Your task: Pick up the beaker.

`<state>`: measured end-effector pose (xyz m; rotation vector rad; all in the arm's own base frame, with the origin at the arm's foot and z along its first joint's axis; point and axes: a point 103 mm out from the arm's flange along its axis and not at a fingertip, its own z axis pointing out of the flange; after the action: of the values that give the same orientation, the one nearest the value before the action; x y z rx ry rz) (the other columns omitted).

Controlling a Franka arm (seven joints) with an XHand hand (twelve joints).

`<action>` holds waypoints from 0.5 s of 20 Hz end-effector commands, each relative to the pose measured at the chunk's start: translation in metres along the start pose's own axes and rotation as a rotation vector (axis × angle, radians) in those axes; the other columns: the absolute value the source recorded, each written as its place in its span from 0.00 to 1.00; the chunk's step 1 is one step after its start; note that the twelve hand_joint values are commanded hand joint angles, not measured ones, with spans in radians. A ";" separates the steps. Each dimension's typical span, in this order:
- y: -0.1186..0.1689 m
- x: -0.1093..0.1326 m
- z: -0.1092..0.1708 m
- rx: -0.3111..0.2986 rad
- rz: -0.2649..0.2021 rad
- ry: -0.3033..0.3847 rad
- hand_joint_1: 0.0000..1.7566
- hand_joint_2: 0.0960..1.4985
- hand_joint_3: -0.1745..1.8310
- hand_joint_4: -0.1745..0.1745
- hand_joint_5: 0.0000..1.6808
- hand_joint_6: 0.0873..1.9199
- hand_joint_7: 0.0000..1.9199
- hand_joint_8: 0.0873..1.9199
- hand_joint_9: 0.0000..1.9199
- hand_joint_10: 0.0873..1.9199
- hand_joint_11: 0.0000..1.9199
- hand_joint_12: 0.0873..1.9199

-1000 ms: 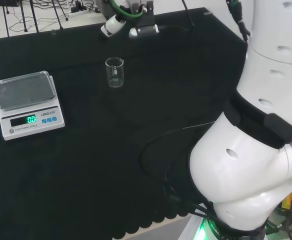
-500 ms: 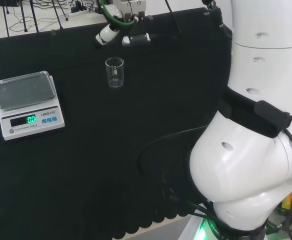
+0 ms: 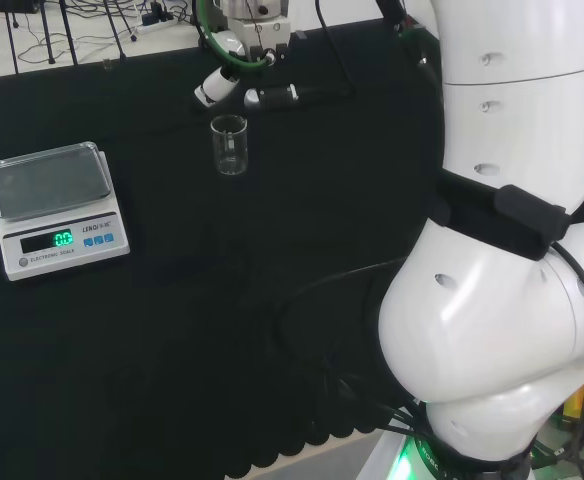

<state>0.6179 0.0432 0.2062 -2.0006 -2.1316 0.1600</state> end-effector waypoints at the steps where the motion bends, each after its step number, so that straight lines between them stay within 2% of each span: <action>1: 0.010 -0.006 0.021 0.036 0.007 0.023 0.36 0.45 0.22 0.50 0.09 0.00 0.05 0.35 0.07 0.43 0.00 0.57; 10: 0.023 -0.015 0.043 0.060 0.017 0.034 0.36 0.45 0.22 0.50 0.09 0.00 0.04 0.35 0.07 0.43 0.00 0.57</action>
<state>0.6262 0.0357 0.1678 -1.9769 -2.0811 0.1899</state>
